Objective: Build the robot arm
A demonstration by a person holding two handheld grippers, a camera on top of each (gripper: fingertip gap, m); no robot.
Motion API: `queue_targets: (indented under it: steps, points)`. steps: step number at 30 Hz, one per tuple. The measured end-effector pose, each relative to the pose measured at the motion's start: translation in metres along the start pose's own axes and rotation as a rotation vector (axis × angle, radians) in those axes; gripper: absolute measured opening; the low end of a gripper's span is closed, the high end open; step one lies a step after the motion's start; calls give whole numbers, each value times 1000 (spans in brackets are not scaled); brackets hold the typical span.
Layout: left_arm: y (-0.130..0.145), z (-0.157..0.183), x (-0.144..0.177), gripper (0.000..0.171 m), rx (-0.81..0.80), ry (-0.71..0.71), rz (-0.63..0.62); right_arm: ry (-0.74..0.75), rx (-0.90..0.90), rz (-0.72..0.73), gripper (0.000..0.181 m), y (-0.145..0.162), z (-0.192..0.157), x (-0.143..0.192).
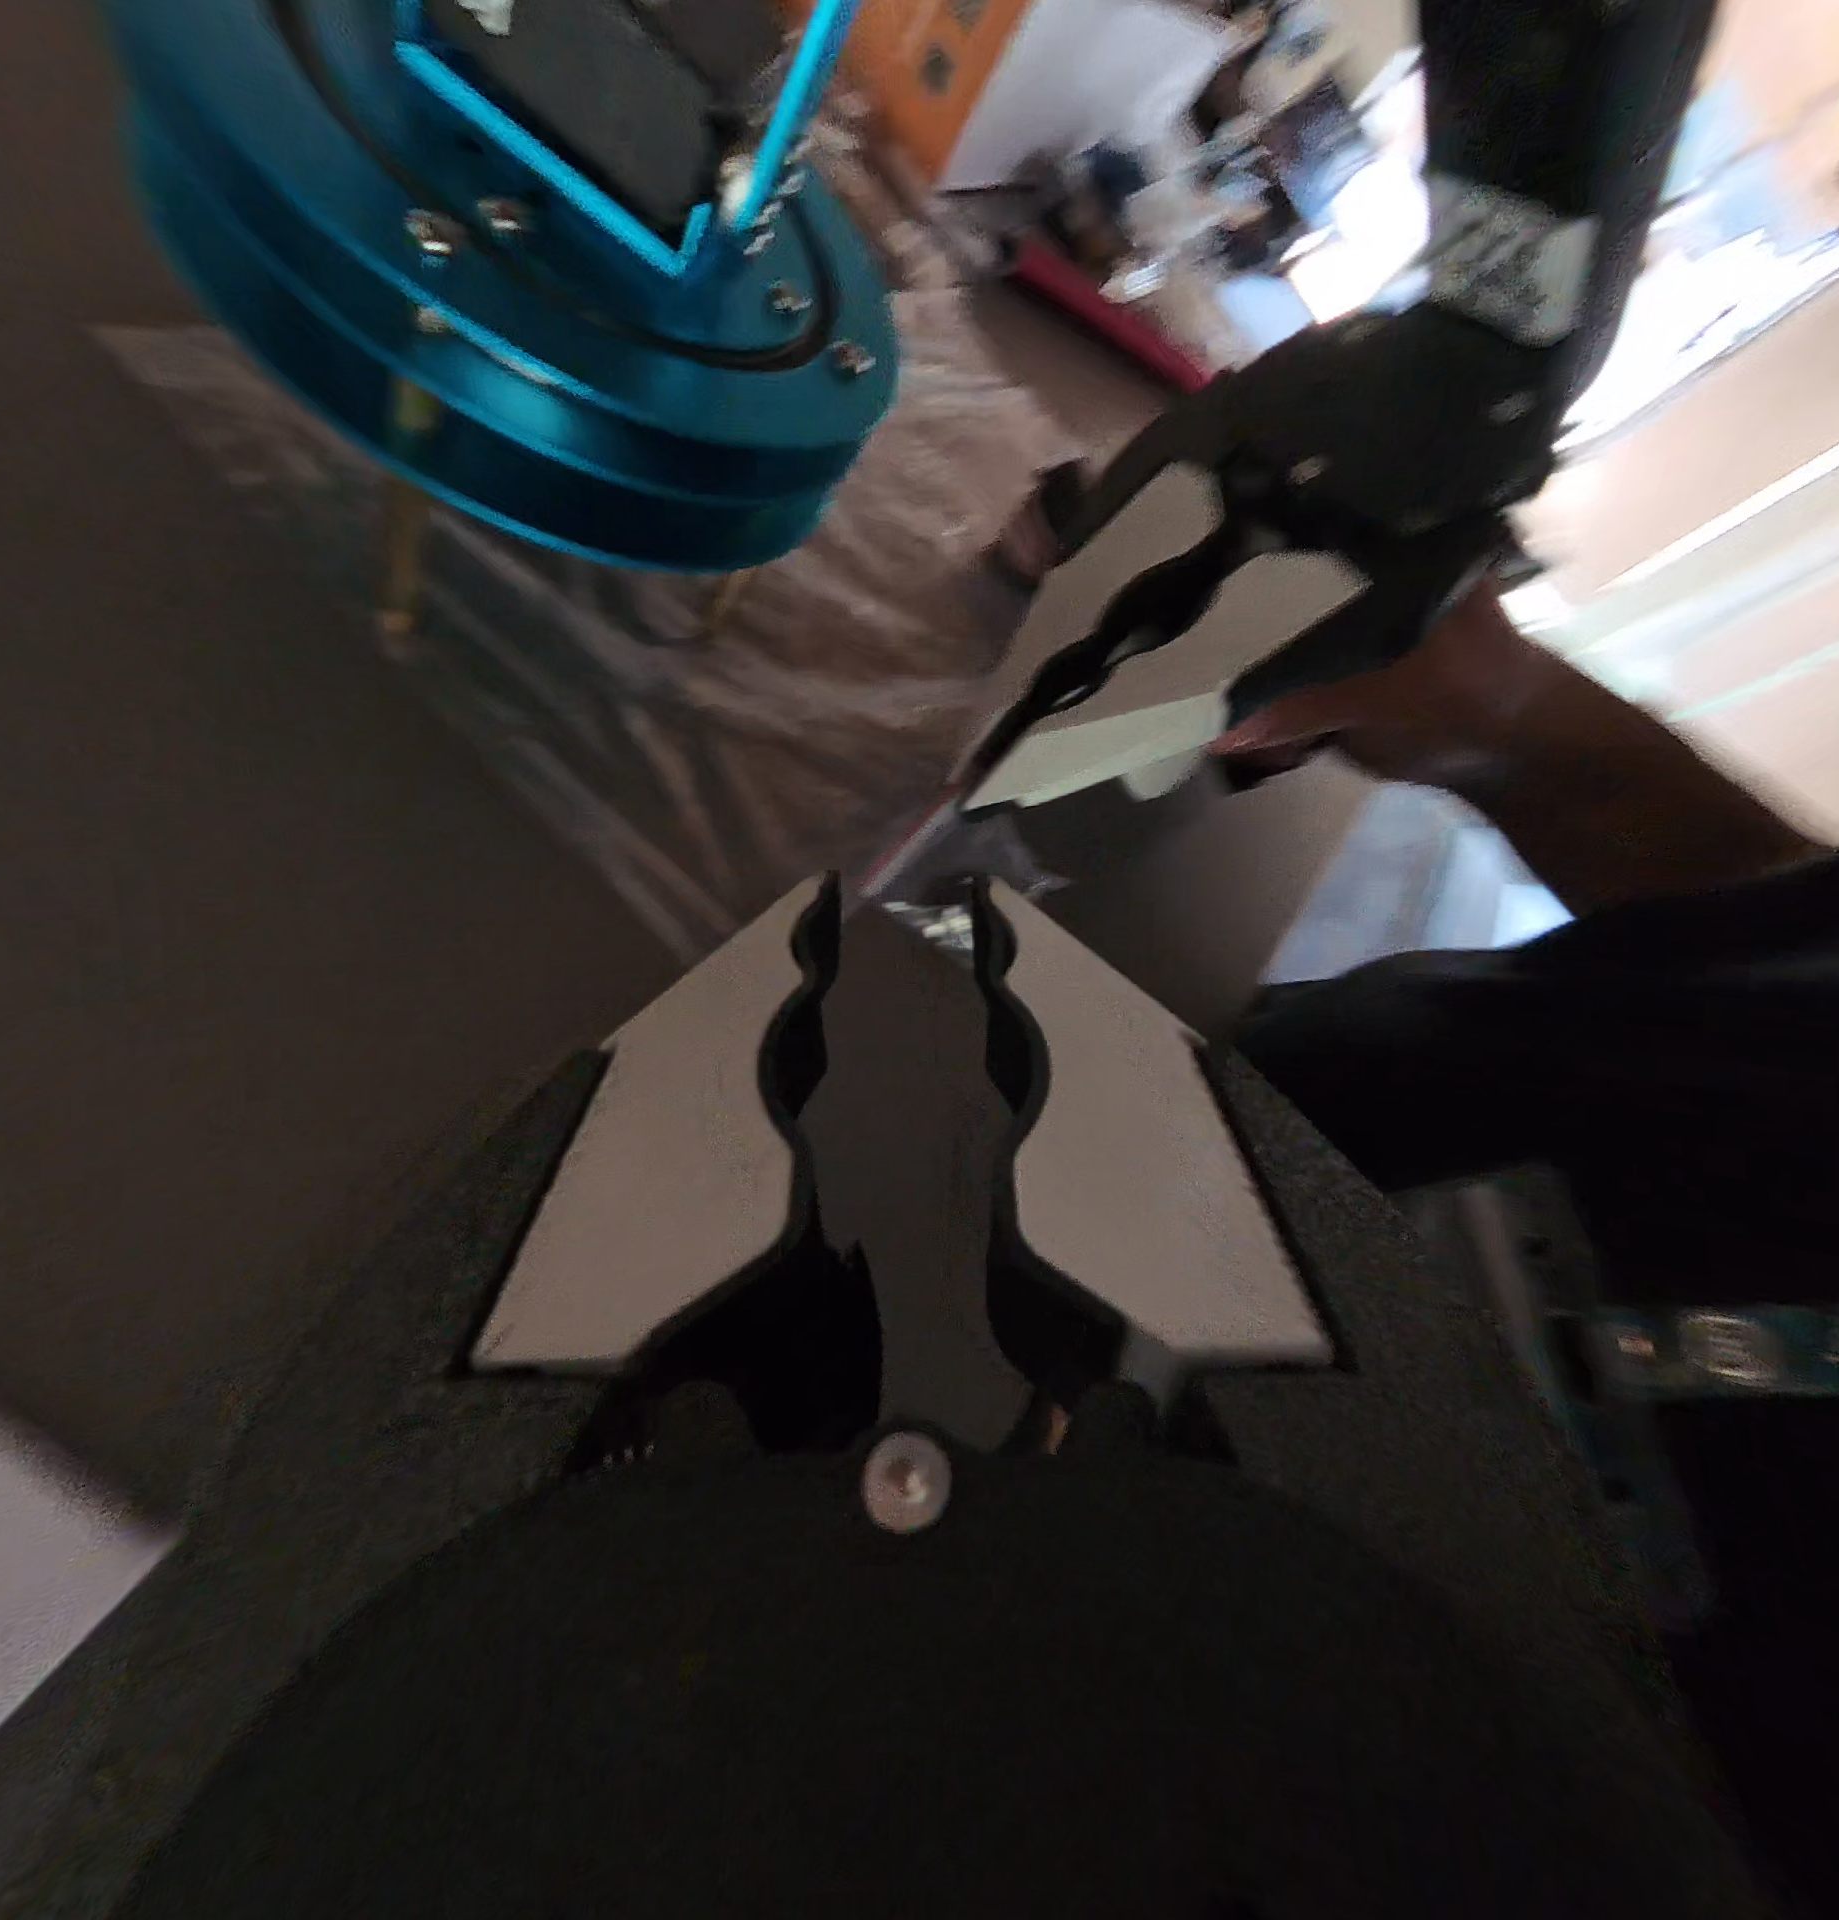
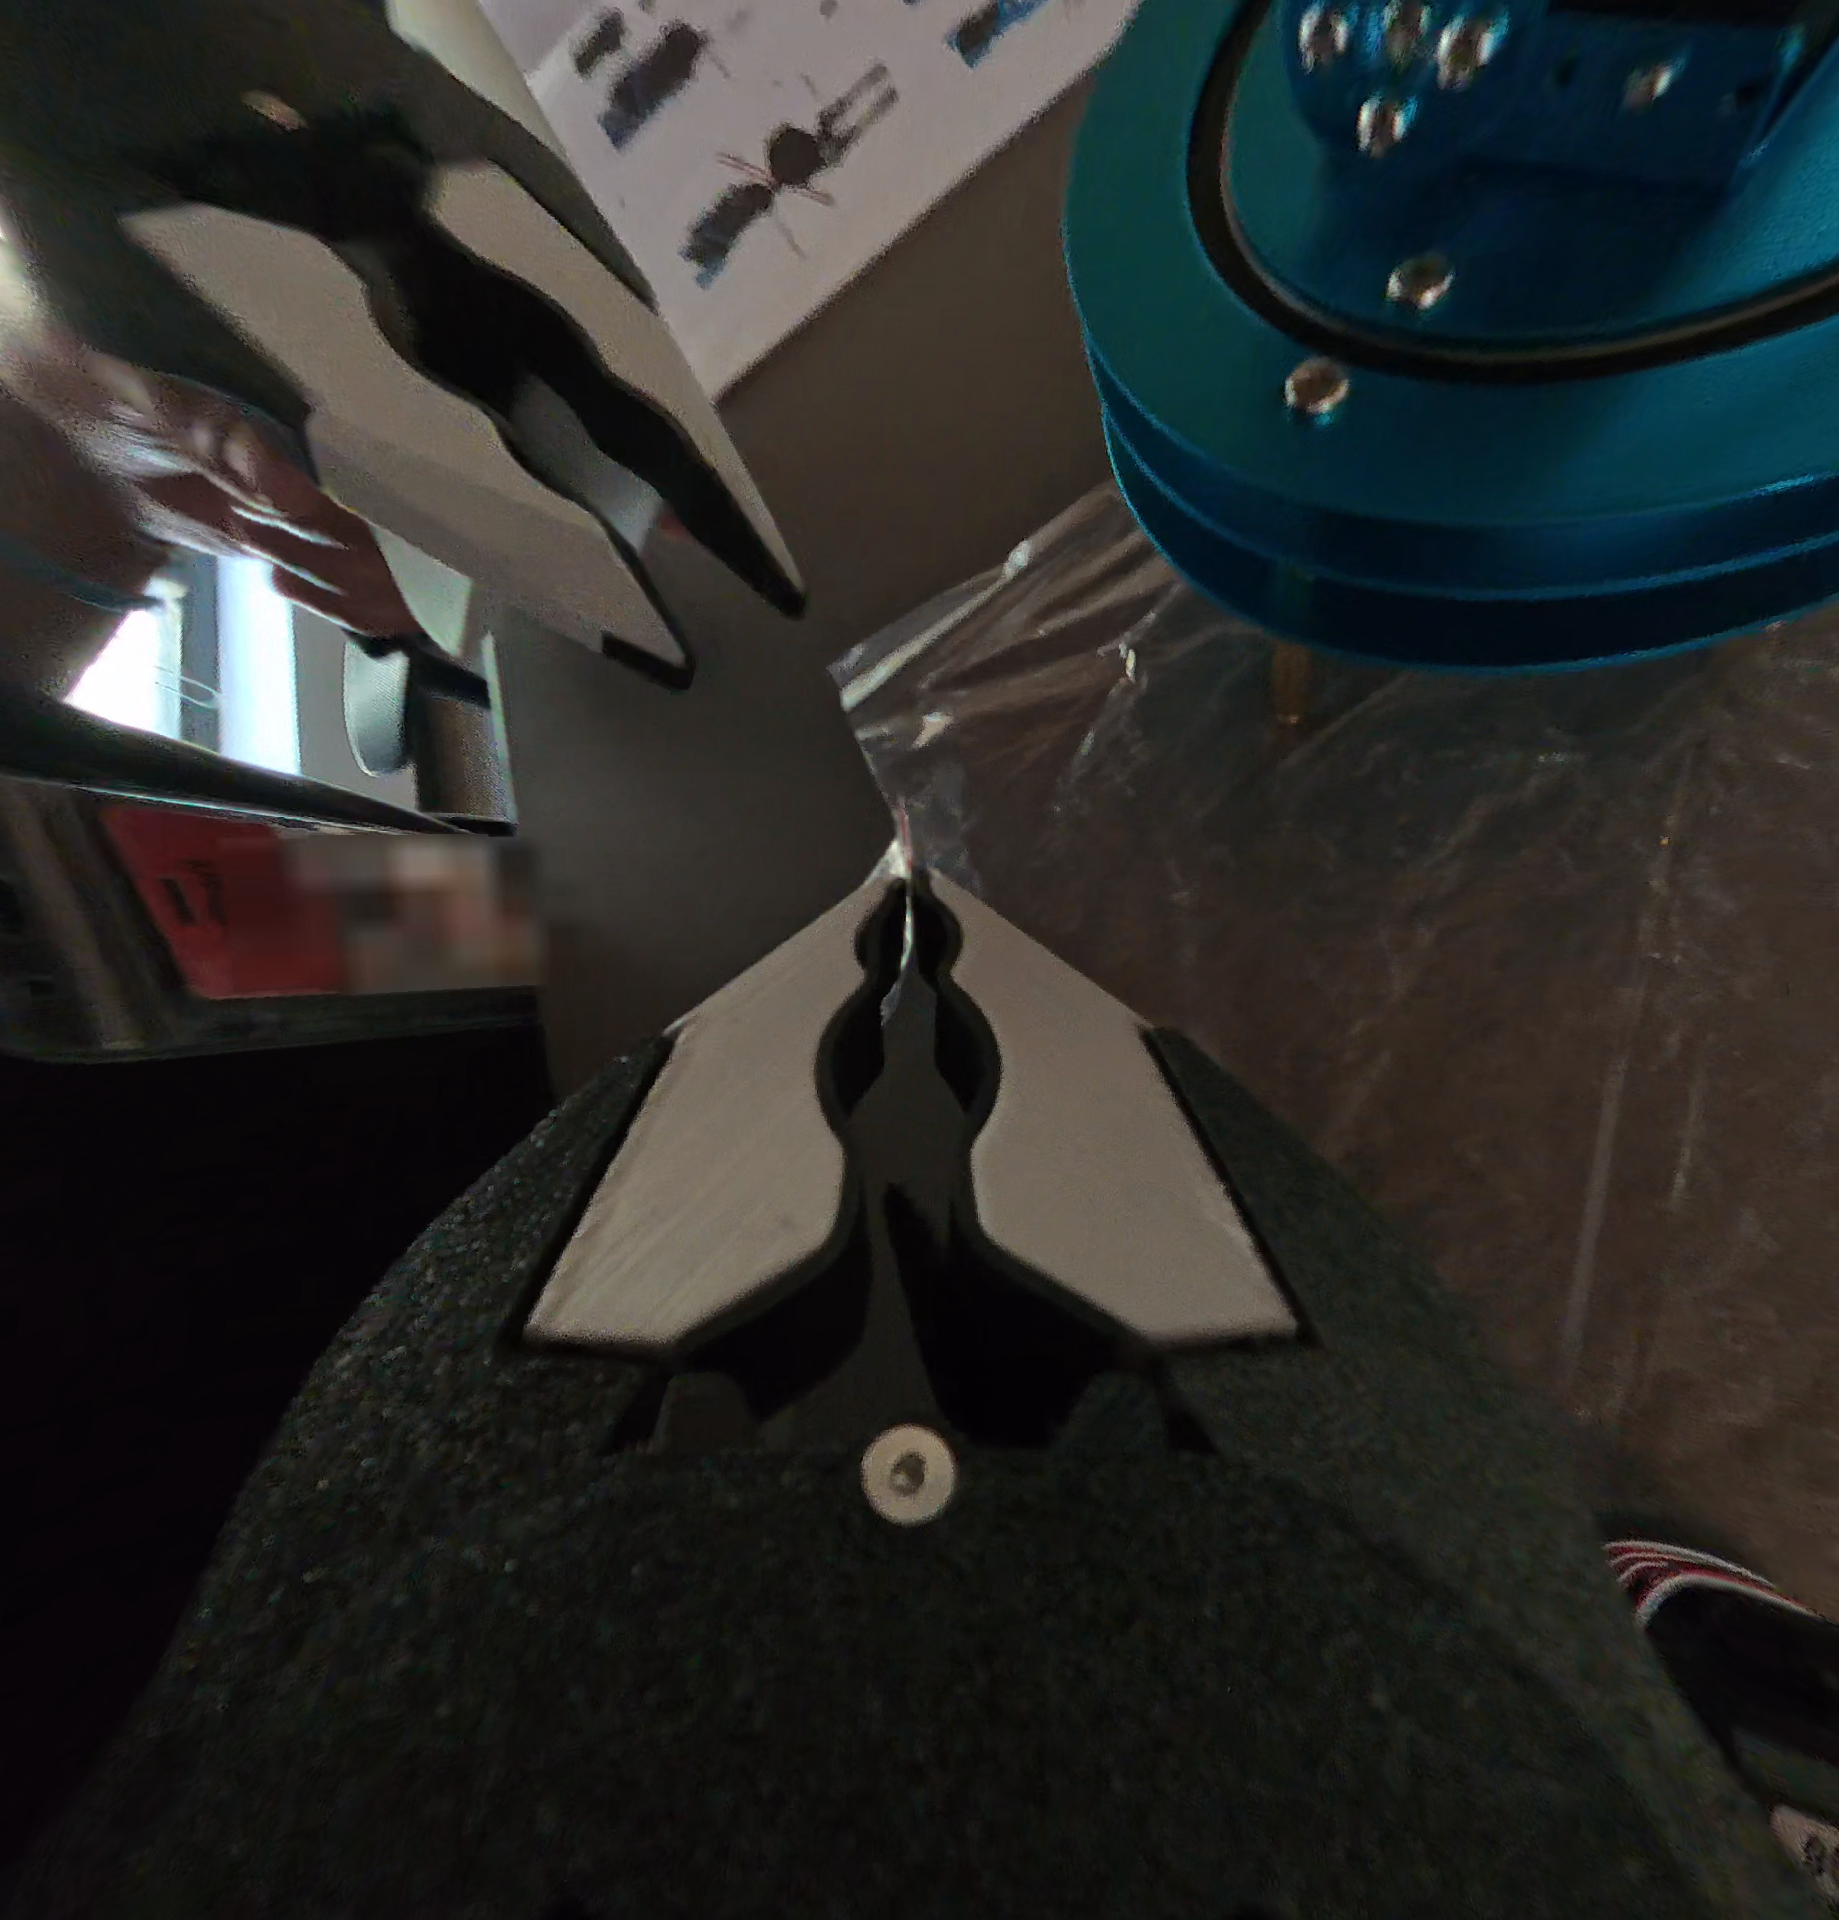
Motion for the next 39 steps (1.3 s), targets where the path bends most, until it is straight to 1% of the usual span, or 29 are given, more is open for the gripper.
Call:
queue_targets:
  steps: [1, 3, 6, 9, 11, 13, 15, 17, 18, 19, 21, 22, 24, 26, 27, 29, 32, 33, 35, 37, 39]
  points:
    - [-5, 6, -1, 26, 55, 79, 15, -25, -2, 39, 1, -4, -4, 4]
    - [-16, 9, -3, 25, 104, 150, 67, -76, -6, 133, 1, -15, -12, 16]
    - [-21, 6, -8, 27, 89, 135, 62, -56, -17, 237, 0, -24, -11, 33]
    - [-21, 5, -12, 27, 54, 92, 50, 28, 0, 276, 1, -26, -3, 52]
    - [-19, 1, -13, 28, 26, 23, 38, 94, 3, 318, 1, -28, 5, 76]
    - [-15, -8, -10, 27, -31, -103, 39, 187, -35, 366, 1, -24, 24, 106]
    - [-9, -14, -6, 28, -89, -215, 16, 274, -112, 410, 1, -14, 51, 133]
    - [-6, -14, -4, 28, -127, -281, -12, 393, -170, 447, 1, 0, 87, 157]
    - [-4, -12, -5, 28, -147, -301, -30, 434, -184, 433, 1, 8, 104, 163]
    - [-3, -9, -6, 28, -167, -320, -48, 446, -191, 401, 1, 18, 120, 163]
    - [-2, 2, -13, 27, -192, -339, -81, 360, -251, 295, 1, 38, 140, 152]
    - [-2, 9, -18, 28, -196, -340, -96, 336, -249, 265, 1, 43, 146, 151]
    - [-2, 26, -33, 27, -194, -340, -116, 343, -193, 223, 3, 49, 156, 157]
    - [-2, 46, -53, 27, -188, -340, -133, 372, -150, 129, 22, 59, 165, 173]
    - [-3, 55, -64, 27, -188, -345, -144, 396, -114, 96, 28, 61, 170, 186]
    - [-6, 72, -86, 27, -187, -370, -164, 445, -38, 86, 28, 63, 182, 220]
    - [-20, 99, -122, 26, -164, -390, -171, 466, -3, 143, 28, 65, 202, 277]
    - [-26, 106, -134, 26, -170, -392, -173, 466, -2, 195, 29, 64, 208, 297]
    - [-38, 117, -159, 26, -210, -408, -190, 477, 10, 363, 29, 54, 219, 342]
    - [-52, 122, -182, 25, -254, -432, -214, 542, 14, 505, 29, 50, 235, 386]
    - [-65, 126, -204, 25, -284, -433, -239, 628, -9, 602, 31, 55, 257, 425]
Point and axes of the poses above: each gripper's, where its closed fingertips meet, x back along the fingers, y out of its underside, z = x × y across the jaws, the point moved 2 cm from there along x, back along the fingers, and after that the axes turned 4 degrees about -y, right-handed, at the moved point
